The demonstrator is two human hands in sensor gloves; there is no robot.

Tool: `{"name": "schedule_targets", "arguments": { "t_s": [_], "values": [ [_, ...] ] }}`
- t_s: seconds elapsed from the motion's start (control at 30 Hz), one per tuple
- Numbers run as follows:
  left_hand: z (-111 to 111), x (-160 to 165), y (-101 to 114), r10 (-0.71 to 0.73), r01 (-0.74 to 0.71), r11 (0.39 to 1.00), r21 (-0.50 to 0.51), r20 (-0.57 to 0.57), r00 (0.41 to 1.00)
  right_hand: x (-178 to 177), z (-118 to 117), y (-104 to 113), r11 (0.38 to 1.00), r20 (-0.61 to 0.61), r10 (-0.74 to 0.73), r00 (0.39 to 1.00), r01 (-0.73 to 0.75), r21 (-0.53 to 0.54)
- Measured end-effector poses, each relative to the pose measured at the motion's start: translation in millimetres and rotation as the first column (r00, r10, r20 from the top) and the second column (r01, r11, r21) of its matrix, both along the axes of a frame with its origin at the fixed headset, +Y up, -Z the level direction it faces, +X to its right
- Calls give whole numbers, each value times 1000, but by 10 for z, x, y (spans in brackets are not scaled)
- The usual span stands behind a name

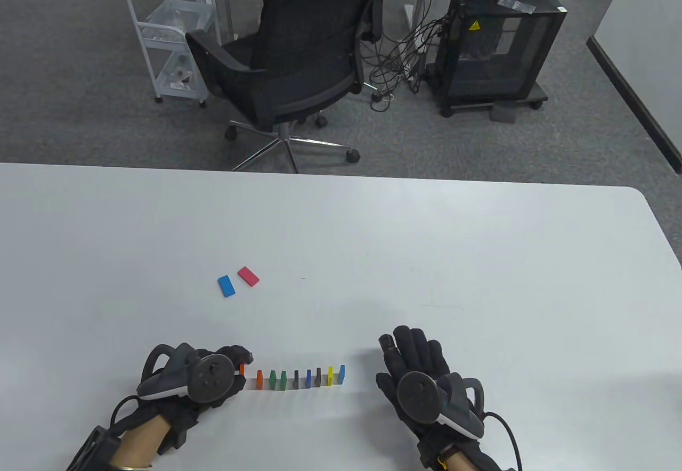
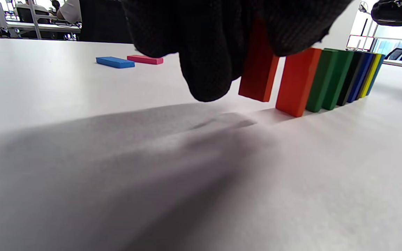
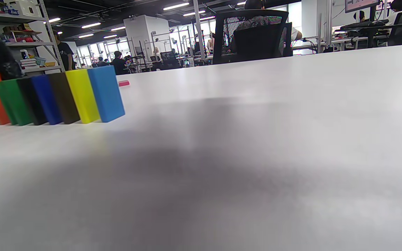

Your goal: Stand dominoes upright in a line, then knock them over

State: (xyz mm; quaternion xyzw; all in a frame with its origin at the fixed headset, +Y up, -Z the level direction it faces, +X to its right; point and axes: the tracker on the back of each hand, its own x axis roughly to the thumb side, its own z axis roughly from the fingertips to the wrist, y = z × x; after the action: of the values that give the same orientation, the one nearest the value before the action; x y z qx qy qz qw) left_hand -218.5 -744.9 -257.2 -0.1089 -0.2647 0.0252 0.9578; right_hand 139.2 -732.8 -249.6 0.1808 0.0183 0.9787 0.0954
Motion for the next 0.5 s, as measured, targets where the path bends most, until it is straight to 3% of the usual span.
{"name": "schedule_targets", "arguments": {
  "t_s": [0.5],
  "values": [
    [18, 71, -112, -8, 8, 1000, -5, 13, 1000, -4, 1, -2, 1000, -2, 2, 1000, -2, -3]
  ]
}}
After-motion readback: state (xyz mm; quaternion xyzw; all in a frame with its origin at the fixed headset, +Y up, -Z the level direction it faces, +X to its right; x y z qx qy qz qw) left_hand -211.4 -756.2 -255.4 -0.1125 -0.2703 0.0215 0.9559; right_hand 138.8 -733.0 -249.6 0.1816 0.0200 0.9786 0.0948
